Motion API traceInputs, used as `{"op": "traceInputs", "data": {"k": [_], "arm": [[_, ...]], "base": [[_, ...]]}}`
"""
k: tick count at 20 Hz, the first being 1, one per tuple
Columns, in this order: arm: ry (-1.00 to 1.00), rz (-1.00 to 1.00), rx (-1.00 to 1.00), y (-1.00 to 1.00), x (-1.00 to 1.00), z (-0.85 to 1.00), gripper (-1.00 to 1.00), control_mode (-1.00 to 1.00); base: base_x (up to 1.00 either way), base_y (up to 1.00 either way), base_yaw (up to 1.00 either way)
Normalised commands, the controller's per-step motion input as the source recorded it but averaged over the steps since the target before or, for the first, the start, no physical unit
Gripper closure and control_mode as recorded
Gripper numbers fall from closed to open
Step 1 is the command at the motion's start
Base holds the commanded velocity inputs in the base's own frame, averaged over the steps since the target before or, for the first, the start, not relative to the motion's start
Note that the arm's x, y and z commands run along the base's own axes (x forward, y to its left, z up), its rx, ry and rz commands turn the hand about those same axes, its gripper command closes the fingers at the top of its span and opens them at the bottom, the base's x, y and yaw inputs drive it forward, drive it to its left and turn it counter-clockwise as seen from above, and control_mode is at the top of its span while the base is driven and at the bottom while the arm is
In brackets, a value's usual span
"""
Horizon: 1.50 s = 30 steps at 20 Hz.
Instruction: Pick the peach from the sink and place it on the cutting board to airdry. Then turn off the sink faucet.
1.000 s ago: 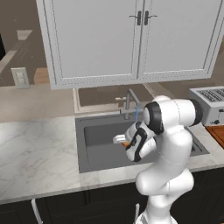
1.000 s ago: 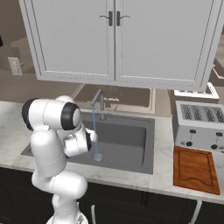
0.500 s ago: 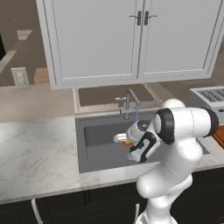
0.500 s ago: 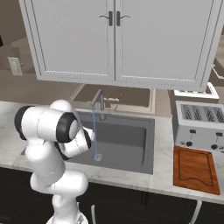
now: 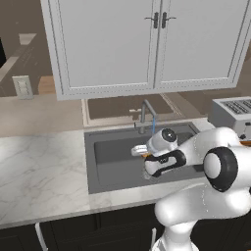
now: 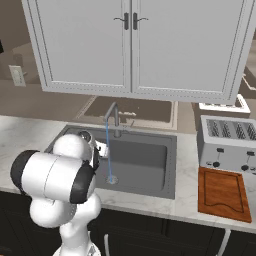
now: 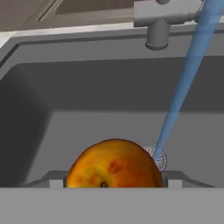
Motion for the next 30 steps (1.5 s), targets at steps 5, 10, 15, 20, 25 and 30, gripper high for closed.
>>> {"op": "traceInputs", "data": {"k": [5,10,15,20,25,30], "arm": [[0.00,0.00,0.00,-0.01,-0.26,0.46,1.00,-1.00],[0.00,0.01,0.00,0.00,-0.27,0.47,1.00,-1.00],[0.00,0.01,0.00,-0.04,-0.44,0.32,1.00,-1.00],[0.00,0.00,0.00,-0.08,-0.62,0.16,1.00,-1.00],[-0.01,0.00,0.00,-0.18,-0.65,0.35,1.00,-1.00],[0.00,0.00,0.01,-0.31,-0.44,0.46,1.00,-1.00]], "base": [[0.00,0.00,0.00],[0.00,0.00,0.00],[0.00,0.00,0.00],[0.00,0.00,0.00],[0.00,0.00,0.00],[0.00,0.00,0.00]]}}
